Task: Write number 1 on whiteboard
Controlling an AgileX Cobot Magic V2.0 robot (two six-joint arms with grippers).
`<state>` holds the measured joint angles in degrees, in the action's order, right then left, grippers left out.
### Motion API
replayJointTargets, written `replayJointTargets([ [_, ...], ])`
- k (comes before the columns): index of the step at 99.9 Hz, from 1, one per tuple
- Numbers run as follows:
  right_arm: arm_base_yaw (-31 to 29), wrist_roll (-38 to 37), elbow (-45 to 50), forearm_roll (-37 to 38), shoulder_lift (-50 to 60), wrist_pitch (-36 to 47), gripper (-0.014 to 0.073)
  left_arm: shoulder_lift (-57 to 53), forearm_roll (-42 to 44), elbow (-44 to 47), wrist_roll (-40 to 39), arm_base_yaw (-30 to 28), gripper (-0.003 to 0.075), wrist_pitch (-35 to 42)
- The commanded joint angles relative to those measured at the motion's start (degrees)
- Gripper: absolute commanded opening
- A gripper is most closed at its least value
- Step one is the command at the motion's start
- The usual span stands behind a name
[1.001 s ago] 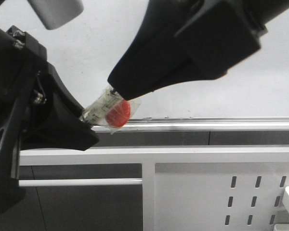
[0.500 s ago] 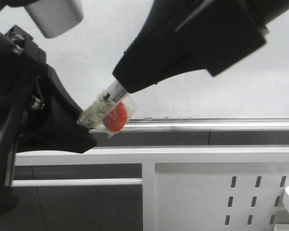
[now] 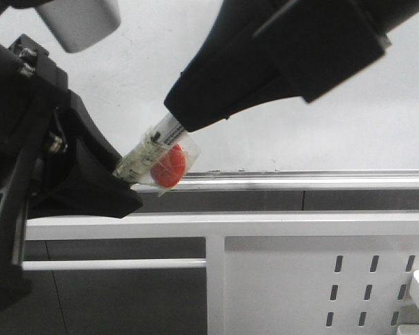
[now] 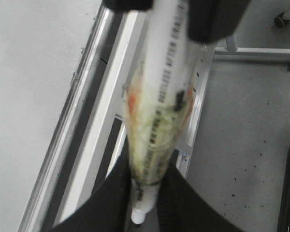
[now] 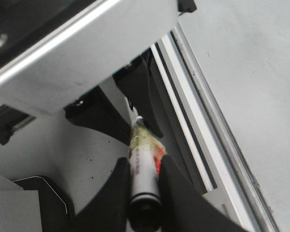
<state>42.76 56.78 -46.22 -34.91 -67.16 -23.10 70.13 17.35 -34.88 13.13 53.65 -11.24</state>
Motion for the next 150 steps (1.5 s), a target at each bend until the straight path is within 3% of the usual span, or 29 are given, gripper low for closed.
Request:
replayJointTargets([
  [1, 0.0, 0.0, -1.9, -2.3, 1.0, 1.8, -0.0073, -2.0, -1.5, -1.9, -1.5, 0.4, 0.0217, 9.3],
  [7, -0.1, 0.0, -1.9, -3.1, 1.0, 1.8, -0.0073, -2.9, -3.4, -1.9, -1.5, 0.4, 0.0345, 9.4],
  [14, -0.1, 0.0, -1.9, -3.5, 1.0, 2.0, -0.0073, -4.1, -6.1, -1.9, -1.5, 0.4, 0.0415, 9.3],
  [39, -0.3, 0.0, -1.9, -3.5, 1.9, 3.5, -0.0069, -9.9, -11.2, -1.9, -1.5, 0.4, 0.0419, 8.3],
  [57, -3.7, -1.4, -1.9, -3.5, 5.4, 4.0, -0.0069, -15.0, -14.0, -1.2, -1.5, 0.1, 0.0419, 4.5],
  [76, -8.5, -2.6, -1.7, -3.5, 9.7, 2.6, -0.0069, -20.2, -21.2, 4.3, -1.6, 0.1, 0.0418, 11.2],
  [88, -8.9, -4.5, -0.1, -3.5, 12.7, 4.0, -0.0069, -22.9, -26.6, 9.4, -1.6, -0.8, 0.0316, 18.7],
  [102, -8.9, -4.5, 3.6, -5.7, 16.6, 6.8, -0.0069, -24.8, -31.5, 14.8, -1.6, -3.2, -0.0014, 26.3],
  [127, -8.9, -4.5, 8.1, -9.2, 22.9, 11.1, -0.0069, -26.0, -38.4, 19.4, -1.6, -3.6, -0.002, 43.3],
  [150, -8.9, -4.5, 8.3, -9.4, 21.4, 12.4, -0.0069, -25.8, -38.4, 19.9, -1.6, -3.6, -0.002, 48.6],
])
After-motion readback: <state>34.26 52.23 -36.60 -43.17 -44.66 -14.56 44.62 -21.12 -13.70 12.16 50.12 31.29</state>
